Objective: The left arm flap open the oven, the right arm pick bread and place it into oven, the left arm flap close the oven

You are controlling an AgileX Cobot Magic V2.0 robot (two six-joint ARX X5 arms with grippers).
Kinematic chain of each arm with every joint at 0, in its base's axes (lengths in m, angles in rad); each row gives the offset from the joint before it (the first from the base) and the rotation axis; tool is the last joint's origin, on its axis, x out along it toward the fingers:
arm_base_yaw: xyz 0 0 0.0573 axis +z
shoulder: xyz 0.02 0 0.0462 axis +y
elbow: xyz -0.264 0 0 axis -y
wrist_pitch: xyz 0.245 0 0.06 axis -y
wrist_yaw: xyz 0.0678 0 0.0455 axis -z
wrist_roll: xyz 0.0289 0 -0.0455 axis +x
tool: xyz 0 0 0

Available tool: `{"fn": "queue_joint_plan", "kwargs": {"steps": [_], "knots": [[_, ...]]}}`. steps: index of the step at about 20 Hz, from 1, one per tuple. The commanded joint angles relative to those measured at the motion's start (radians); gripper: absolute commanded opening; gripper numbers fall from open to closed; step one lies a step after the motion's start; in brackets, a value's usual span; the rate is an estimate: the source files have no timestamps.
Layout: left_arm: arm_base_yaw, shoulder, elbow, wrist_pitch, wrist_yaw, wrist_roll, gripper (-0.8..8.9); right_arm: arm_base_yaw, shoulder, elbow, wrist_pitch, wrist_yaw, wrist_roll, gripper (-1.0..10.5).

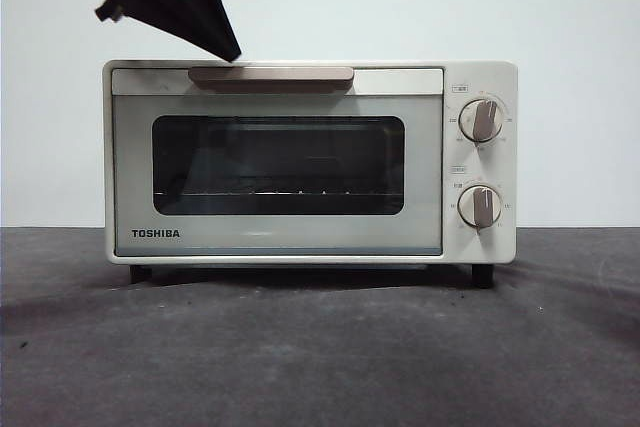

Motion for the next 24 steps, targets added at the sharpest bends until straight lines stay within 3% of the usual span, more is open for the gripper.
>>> {"fn": "queue_joint_plan", "kwargs": {"steps": [1,15,24], "knots": [[-0.015,0.016,0.032,0.046,-0.005,0.03,0.08,0.004,-0.023,0.016,0.01,-0.003,0.016,1.0],[-0.037,0.073,0.032,0.063,-0.098,0.072,0.08,0.004,-0.06,0.016,0.01,-0.011,0.033,1.0],[-0.069,0.073,0.031,-0.056,-0.097,0.072,0.08,0.004,-0.06,0.016,0.01,-0.011,0.029,1.0]]}}
